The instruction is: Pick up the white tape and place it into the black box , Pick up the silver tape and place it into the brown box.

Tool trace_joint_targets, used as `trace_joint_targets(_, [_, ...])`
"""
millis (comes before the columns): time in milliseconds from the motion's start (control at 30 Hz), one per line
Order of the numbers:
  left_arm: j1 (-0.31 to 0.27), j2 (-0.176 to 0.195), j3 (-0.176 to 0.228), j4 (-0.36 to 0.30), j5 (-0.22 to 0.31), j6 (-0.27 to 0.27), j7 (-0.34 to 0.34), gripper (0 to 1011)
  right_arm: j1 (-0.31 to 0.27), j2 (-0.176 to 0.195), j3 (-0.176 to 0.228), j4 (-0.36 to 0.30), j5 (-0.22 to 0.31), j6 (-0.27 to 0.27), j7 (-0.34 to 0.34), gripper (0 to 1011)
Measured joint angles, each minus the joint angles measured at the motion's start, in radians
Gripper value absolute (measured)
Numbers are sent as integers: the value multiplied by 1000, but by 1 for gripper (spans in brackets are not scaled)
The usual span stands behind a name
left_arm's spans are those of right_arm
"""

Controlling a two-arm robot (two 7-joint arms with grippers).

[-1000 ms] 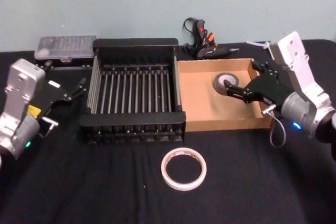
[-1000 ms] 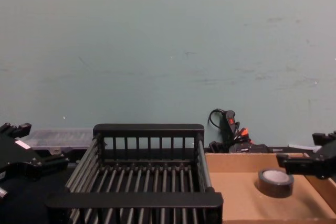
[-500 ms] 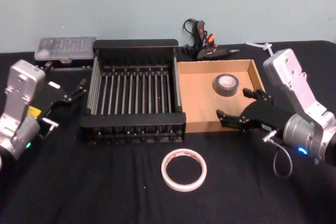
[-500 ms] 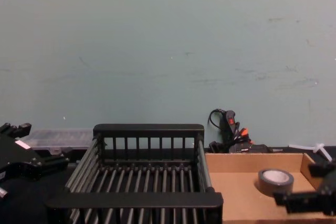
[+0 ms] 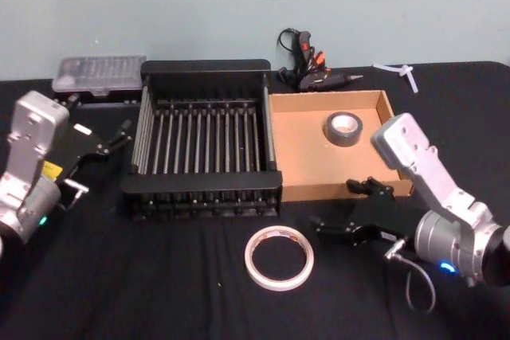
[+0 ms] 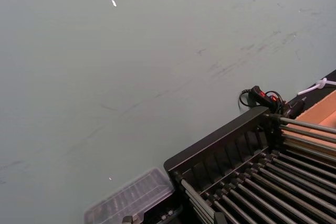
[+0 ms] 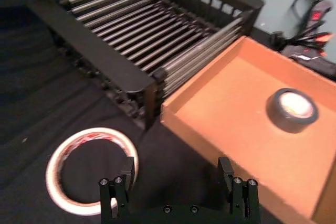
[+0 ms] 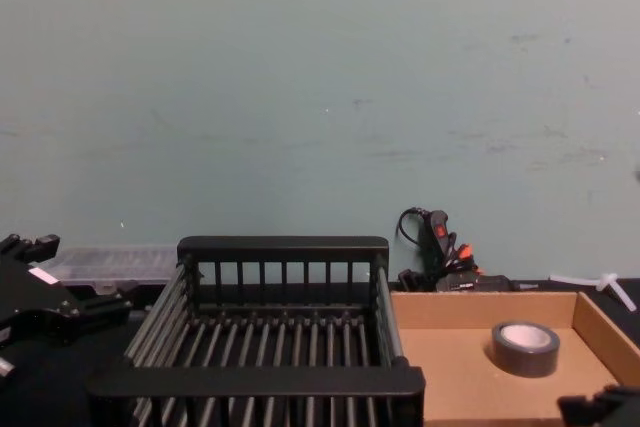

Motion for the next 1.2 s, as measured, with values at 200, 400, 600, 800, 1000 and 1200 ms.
trace_joint_targets(200, [0, 0, 0, 0, 0, 0, 0, 1001, 8, 0, -35, -3, 0, 28, 5, 1002])
trace_joint_targets(400, [0, 0, 0, 0, 0, 0, 0, 1001, 25, -4, -67, 8, -7, 43, 13, 1002])
trace_joint_targets(600, [0, 0, 0, 0, 0, 0, 0, 1001, 40, -3, -100, 15, -22, 51, 24, 1002])
trace_joint_targets(800, [0, 0, 0, 0, 0, 0, 0, 1001, 45, -4, -115, 23, -28, 56, 29, 1002])
trace_joint_targets(1000, [0, 0, 0, 0, 0, 0, 0, 1001, 52, -14, -120, 36, -29, 57, 29, 1002])
trace_joint_targets(1200, [0, 0, 0, 0, 0, 0, 0, 1001, 63, -23, -126, 57, -31, 56, 30, 1002])
